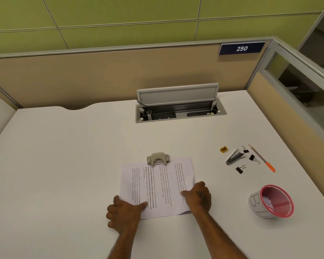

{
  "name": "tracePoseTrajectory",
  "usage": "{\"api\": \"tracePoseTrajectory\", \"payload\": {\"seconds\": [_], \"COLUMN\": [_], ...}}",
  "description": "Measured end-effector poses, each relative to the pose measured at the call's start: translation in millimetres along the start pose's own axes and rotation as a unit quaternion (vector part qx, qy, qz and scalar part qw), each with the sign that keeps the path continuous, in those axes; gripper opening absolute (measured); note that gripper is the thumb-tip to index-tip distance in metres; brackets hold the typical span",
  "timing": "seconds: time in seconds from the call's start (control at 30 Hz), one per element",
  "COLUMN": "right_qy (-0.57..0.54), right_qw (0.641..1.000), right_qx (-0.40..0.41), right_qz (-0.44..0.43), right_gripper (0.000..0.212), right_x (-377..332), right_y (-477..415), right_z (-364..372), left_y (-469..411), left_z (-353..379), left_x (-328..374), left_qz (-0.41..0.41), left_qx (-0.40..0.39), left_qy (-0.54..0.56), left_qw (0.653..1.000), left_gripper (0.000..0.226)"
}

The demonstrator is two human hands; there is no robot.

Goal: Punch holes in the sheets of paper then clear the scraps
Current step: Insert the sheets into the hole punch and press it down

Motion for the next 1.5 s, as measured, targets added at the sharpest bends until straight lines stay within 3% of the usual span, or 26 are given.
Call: {"api": "tracePoseTrajectory", "payload": {"seconds": [0.23, 0.57, 0.63, 0.8, 0.93, 1.27, 1.5], "right_qy": [-0.028, -0.086, -0.08, -0.088, -0.101, -0.128, -0.194], "right_qw": [0.999, 0.995, 0.996, 0.995, 0.994, 0.992, 0.98], "right_qx": [-0.028, -0.048, -0.045, -0.052, -0.047, -0.004, -0.032], "right_qz": [0.01, 0.023, 0.021, 0.013, 0.003, -0.003, 0.011], "right_gripper": [0.055, 0.065, 0.062, 0.046, 0.031, 0.046, 0.028], "right_x": [-3, 4, 7, 14, 21, 40, 60], "right_y": [-1, -12, -15, -23, -27, -12, 9], "right_z": [-5, -5, -4, -4, -4, -8, -4], "left_y": [-7, -15, -18, -27, -25, -26, -22], "left_z": [1, -7, -10, -14, -19, -15, -11], "left_x": [4, 2, 0, -3, -5, -28, -62], "left_qz": [-0.033, -0.036, -0.029, 0.024, 0.061, 0.07, 0.07], "left_qx": [-0.04, -0.07, -0.069, -0.072, -0.07, -0.111, -0.162], "left_qy": [-0.002, 0.048, 0.057, 0.077, 0.117, 0.201, 0.248], "left_qw": [0.999, 0.996, 0.996, 0.994, 0.989, 0.971, 0.953], "left_gripper": [0.099, 0.106, 0.097, 0.05, 0.034, 0.017, 0.02]}}
Point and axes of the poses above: each hand's wrist, its own y-axis away from the middle knuckle, its own z-axis out of the palm, x = y × z, the point moved 4 cm from there along -y, towards the middle knuckle, and after that the axes turned 7 degrees about -y, right-handed, at the moved point
